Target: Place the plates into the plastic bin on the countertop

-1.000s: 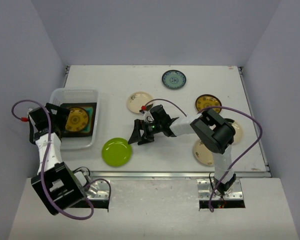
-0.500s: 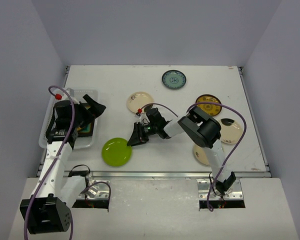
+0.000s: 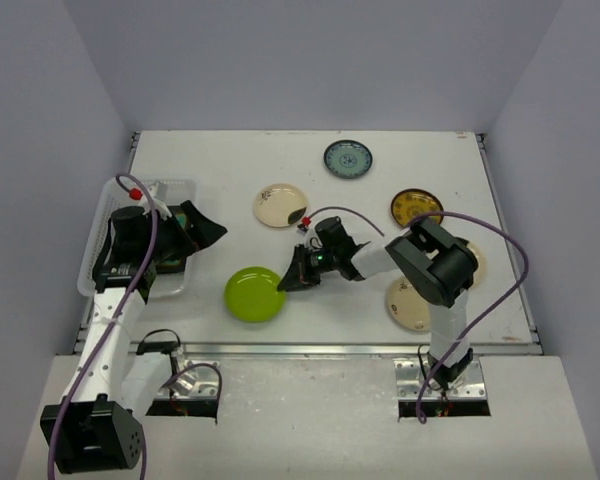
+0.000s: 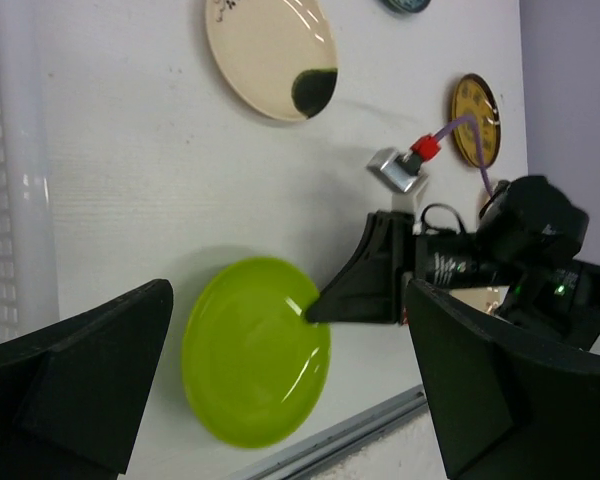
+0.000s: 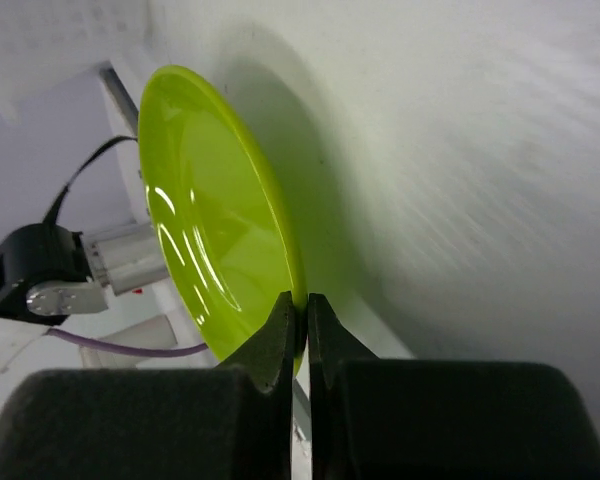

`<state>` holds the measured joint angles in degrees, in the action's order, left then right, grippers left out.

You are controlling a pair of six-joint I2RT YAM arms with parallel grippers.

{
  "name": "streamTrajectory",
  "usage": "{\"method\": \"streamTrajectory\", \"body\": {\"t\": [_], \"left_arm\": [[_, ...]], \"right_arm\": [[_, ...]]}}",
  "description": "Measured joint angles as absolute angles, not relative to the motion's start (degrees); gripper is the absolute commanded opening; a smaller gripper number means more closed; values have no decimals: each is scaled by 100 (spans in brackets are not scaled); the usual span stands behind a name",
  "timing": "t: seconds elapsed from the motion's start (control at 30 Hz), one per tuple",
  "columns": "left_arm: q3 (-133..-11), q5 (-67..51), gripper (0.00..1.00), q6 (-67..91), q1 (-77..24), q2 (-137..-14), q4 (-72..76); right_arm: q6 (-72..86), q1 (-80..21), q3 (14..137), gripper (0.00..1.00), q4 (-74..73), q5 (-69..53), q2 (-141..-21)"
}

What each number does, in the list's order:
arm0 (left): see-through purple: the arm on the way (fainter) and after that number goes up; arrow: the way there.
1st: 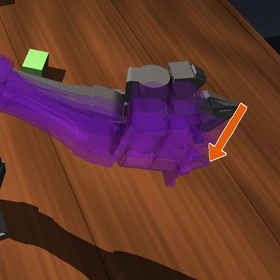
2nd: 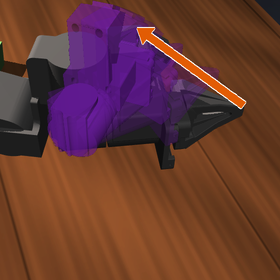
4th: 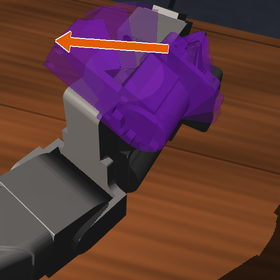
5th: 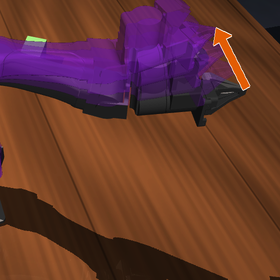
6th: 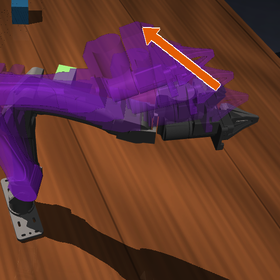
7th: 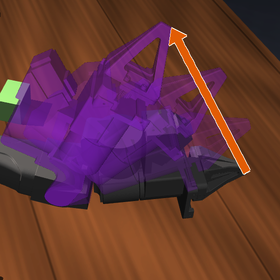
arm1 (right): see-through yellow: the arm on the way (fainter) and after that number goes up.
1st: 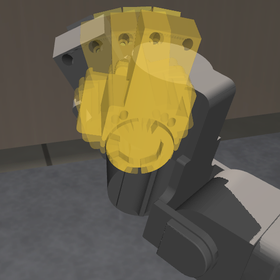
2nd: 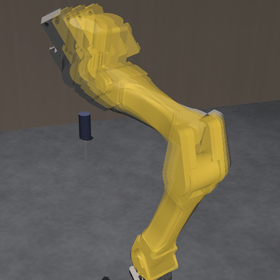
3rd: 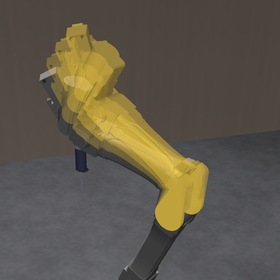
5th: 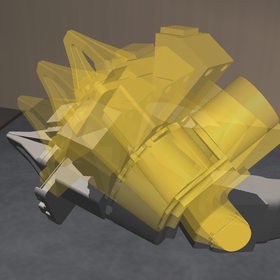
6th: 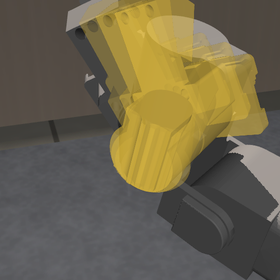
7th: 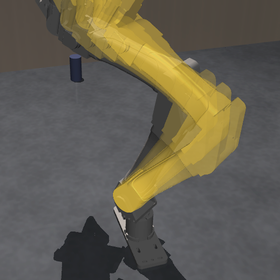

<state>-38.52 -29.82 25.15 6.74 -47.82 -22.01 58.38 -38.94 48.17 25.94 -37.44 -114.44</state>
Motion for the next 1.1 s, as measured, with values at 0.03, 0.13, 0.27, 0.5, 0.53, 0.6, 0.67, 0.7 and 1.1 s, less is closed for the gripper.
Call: {"method": "streamTrajectory", "body": {"t": [0.03,0.13,0.27,0.5,0.53,0.6,0.67,0.7,1.1], "left_arm": [[-3846,-3083,100,2483,674,-4793,-2222],[-3833,-3369,100,2417,670,-4902,-2227],[-3742,-3790,94,2406,664,-5109,-2150],[-3474,-4391,45,2452,527,-5341,-1897],[-3470,-4445,45,2461,506,-5360,-1870],[-3470,-4531,40,2477,477,-5369,-1795],[-3470,-4601,25,2485,464,-5381,-1721],[-3470,-4628,18,2501,457,-5406,-1684],[-3647,-4564,0,2867,387,-5962,-1306]], "right_arm": [[5810,-3676,4710,0,2535,-3754,-11248],[5711,-3095,4595,0,2433,-3765,-10740],[5598,-2799,4602,0,2388,-3944,-10225],[5663,-2894,4800,0,2399,-4404,-9887],[5691,-2900,4841,0,2413,-4446,-9881],[5756,-2904,4884,0,2467,-4526,-9869],[5821,-2924,4890,0,2511,-4582,-9860],[5843,-2935,4890,0,2518,-4597,-9858],[6030,-2904,4890,41,2606,-4672,-9830]]}}
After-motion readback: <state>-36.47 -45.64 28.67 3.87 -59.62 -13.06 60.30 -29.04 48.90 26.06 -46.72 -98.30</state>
